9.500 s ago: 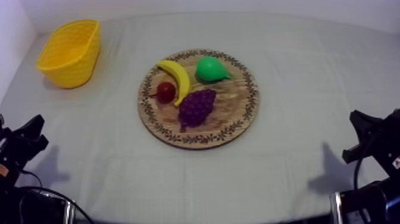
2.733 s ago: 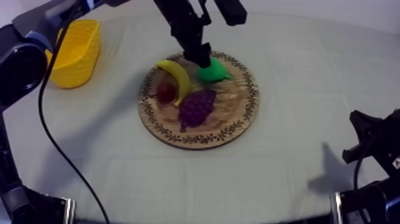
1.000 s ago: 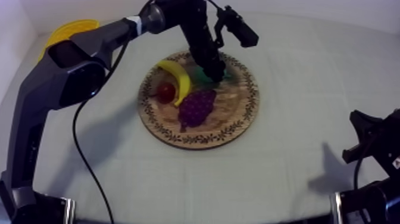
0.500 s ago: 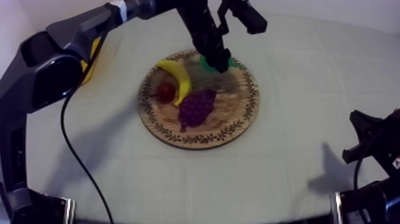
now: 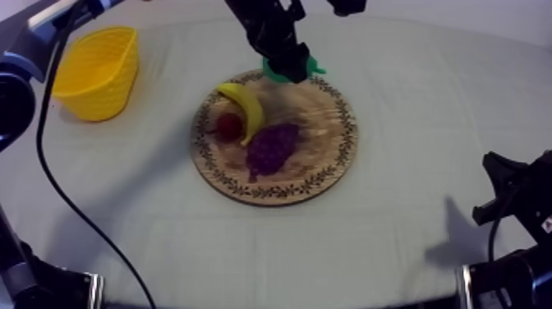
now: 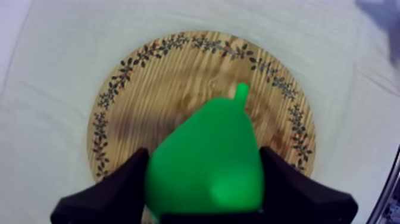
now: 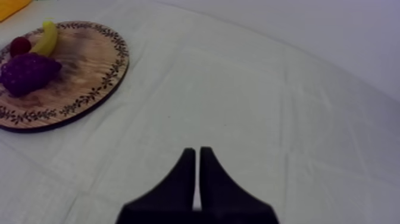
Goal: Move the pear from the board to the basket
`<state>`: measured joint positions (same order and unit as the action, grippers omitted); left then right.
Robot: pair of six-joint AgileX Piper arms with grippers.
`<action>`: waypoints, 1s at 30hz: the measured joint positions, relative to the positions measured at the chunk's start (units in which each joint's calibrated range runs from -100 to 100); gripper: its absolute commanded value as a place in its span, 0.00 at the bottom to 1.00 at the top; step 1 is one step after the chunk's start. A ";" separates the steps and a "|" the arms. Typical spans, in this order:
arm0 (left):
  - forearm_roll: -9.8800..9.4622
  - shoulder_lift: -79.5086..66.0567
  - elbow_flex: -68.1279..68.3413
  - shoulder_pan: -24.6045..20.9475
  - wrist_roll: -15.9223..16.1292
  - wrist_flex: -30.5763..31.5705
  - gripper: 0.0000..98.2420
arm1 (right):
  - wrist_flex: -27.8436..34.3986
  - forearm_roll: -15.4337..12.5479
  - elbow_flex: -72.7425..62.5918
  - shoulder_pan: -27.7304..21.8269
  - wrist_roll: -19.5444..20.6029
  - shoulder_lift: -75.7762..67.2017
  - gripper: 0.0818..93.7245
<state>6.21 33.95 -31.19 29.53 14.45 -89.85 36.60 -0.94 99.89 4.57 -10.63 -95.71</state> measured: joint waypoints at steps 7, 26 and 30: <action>-0.92 -7.77 5.59 -1.34 -0.33 0.03 0.52 | 0.00 0.00 0.00 0.00 0.00 0.00 0.00; -2.54 -21.86 18.60 -12.55 1.52 -1.34 0.51 | 0.00 0.00 0.00 0.00 -0.07 0.00 0.00; -3.00 -23.59 19.77 -15.55 2.09 -1.68 0.51 | 0.00 0.00 0.00 0.00 -0.04 0.00 0.00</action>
<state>3.21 10.36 -11.42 13.98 16.54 -91.53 36.60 -0.94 99.89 4.57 -10.67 -95.71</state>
